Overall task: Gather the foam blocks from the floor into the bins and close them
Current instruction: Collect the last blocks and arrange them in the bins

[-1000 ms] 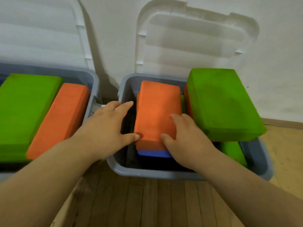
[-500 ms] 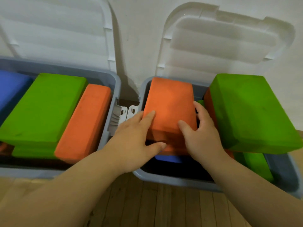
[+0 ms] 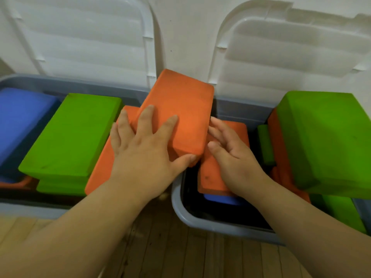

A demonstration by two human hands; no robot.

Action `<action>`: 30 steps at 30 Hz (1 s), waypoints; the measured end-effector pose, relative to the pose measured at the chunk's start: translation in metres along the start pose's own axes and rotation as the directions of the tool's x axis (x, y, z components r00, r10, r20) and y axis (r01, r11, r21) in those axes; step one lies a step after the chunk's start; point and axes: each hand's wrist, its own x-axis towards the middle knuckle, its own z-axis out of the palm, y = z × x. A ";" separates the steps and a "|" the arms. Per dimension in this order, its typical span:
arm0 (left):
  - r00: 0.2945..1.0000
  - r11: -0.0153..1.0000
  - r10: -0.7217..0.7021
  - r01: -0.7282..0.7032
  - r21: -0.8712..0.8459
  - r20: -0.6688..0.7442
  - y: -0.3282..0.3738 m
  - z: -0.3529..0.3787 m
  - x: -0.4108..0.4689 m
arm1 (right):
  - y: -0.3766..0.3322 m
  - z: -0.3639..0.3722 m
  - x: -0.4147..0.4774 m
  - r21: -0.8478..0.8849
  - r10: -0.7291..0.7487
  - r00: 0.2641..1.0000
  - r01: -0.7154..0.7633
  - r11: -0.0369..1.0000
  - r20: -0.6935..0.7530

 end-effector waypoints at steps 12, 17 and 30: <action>0.999 0.995 0.025 -0.030 0.100 0.045 0.020 0.008 0.012 | 0.073 -0.015 0.002 -0.315 0.592 0.739 -0.673 0.670 -0.321; 0.997 0.992 0.030 -0.038 0.119 0.072 0.021 0.008 0.015 | 0.061 -0.017 0.004 -0.191 0.434 0.827 -0.520 0.833 -0.359; 0.988 0.994 0.040 -0.055 0.096 0.152 0.022 -0.005 0.012 | 0.006 -0.035 -0.003 -0.462 0.251 0.924 -0.364 0.809 -0.289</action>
